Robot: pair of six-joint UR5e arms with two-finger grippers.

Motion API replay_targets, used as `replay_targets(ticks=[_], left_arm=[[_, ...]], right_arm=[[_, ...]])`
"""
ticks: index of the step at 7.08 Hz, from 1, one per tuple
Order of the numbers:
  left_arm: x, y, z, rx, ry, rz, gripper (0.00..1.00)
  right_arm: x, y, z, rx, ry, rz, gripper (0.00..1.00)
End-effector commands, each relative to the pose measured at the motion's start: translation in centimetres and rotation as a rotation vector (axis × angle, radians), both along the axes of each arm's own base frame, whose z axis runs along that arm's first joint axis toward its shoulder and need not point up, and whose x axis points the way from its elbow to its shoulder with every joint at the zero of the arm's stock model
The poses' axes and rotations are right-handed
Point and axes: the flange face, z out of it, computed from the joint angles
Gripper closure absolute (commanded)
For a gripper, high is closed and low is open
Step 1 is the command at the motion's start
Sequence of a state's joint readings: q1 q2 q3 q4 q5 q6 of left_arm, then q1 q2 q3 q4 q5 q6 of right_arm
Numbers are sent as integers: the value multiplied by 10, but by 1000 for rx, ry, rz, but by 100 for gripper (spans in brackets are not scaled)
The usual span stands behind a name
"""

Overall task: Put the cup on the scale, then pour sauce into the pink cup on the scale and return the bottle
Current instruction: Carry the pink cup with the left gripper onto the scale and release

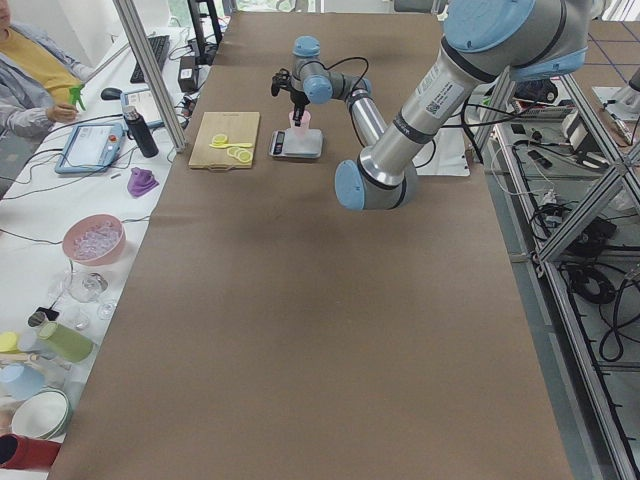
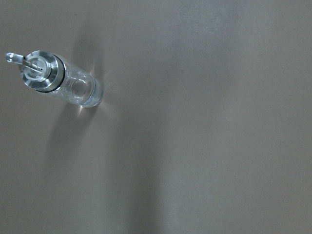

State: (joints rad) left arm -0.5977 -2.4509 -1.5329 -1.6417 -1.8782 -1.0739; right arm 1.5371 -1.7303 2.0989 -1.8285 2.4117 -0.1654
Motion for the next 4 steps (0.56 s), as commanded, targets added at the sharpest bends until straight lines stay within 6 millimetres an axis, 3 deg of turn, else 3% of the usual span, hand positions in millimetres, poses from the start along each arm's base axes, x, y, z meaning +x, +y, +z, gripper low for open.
replay_targets(ticks=[1,2,4], left_arm=[[8,1,3,12,-12,-9,100],[7,1,2,16,-4,-10,100],[10,-1,8,9,-11,-11,16]], right_arm=[[0,0,0,0,-1,0,0],[0,0,0,0,-1,0,0],[0,0,0,-1,0,1,0]])
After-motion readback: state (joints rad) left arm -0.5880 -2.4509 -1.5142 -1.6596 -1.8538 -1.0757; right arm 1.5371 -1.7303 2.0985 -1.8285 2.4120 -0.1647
